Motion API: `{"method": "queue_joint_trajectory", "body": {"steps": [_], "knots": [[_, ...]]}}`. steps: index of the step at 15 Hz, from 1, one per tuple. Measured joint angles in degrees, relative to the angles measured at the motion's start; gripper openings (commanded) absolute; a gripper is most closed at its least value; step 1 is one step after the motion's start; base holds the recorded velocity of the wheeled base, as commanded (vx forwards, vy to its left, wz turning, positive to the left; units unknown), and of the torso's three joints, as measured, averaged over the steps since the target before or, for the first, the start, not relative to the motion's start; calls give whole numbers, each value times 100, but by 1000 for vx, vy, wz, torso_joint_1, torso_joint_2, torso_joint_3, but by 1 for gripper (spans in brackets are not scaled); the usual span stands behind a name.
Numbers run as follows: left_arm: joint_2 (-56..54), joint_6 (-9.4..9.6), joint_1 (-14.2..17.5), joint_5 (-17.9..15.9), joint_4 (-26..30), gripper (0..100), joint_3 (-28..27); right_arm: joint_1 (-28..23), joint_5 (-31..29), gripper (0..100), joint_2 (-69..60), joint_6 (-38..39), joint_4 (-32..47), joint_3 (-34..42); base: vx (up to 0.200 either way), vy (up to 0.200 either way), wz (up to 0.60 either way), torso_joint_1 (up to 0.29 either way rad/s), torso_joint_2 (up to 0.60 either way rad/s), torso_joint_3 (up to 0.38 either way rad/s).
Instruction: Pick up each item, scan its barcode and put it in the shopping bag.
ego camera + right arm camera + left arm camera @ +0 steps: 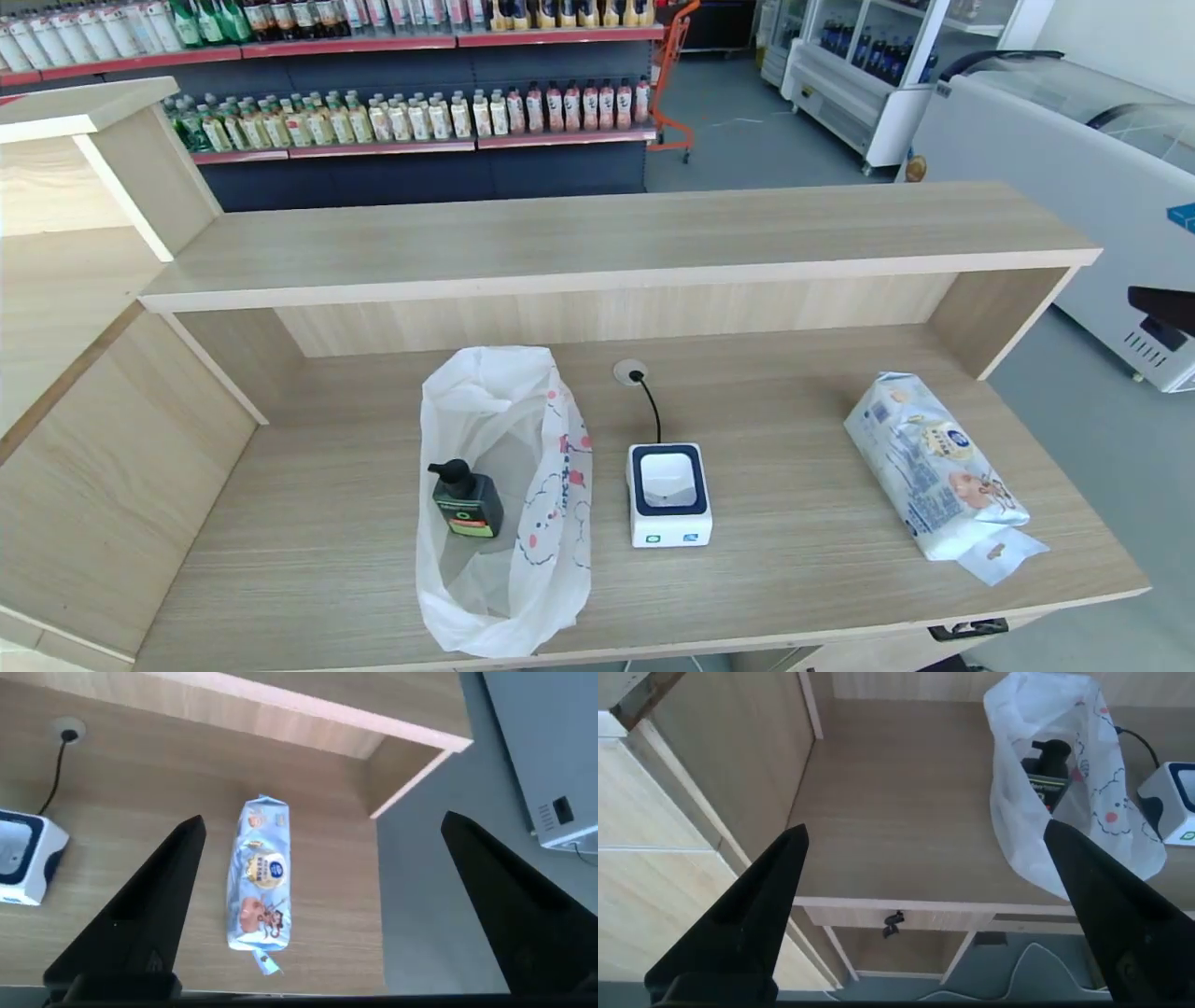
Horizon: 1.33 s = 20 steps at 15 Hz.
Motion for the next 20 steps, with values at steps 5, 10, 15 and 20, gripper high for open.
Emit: {"method": "queue_joint_trajectory", "body": {"steps": [5,10,15,20], "knots": [[0,0,-2,2,0,100,-2,-859,7,100,730,234,-20,383,0,0,0,0,0,0],[0,0,0,0,0,100,-6,-1447,60,100,1876,271,-77,336,0,0,0,0,0,0],[0,0,0,0,0,100,-5,-1659,396,100,2848,286,-178,227,0,0,0,0,0,0],[0,2,-2,0,0,100,-5,-1438,891,100,3552,254,-158,111,0,0,0,0,0,0]]}}
